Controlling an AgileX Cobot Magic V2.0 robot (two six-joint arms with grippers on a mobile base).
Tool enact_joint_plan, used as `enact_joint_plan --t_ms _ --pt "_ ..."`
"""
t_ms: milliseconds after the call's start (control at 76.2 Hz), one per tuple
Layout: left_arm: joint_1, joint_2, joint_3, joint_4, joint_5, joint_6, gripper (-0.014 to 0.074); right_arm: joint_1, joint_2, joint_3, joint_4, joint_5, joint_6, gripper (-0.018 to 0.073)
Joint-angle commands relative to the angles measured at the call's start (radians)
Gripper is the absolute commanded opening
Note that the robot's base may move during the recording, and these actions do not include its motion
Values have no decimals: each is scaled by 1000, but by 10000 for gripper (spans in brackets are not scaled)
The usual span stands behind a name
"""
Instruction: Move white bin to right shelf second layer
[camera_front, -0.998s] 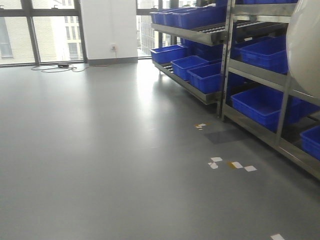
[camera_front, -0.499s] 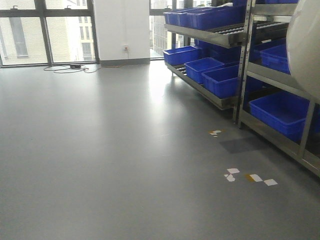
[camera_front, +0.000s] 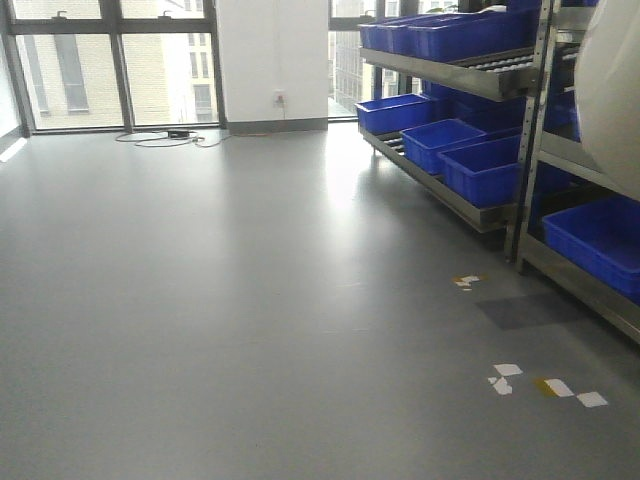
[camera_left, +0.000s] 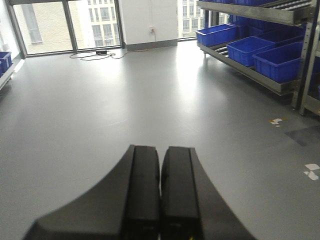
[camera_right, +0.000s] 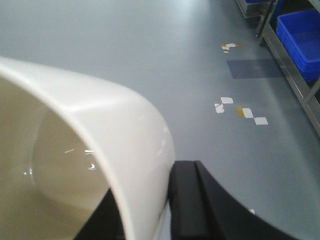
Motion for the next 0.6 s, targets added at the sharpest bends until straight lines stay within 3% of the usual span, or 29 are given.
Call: enact_joint_plan --t_ms 0,591 --pt "-5 -16 37 0 -85 -3 85 -6 2 -33 -3 -93 1 55" --pt "-5 -16 37 0 -85 -3 85 -6 2 -33 -3 -92 1 55"
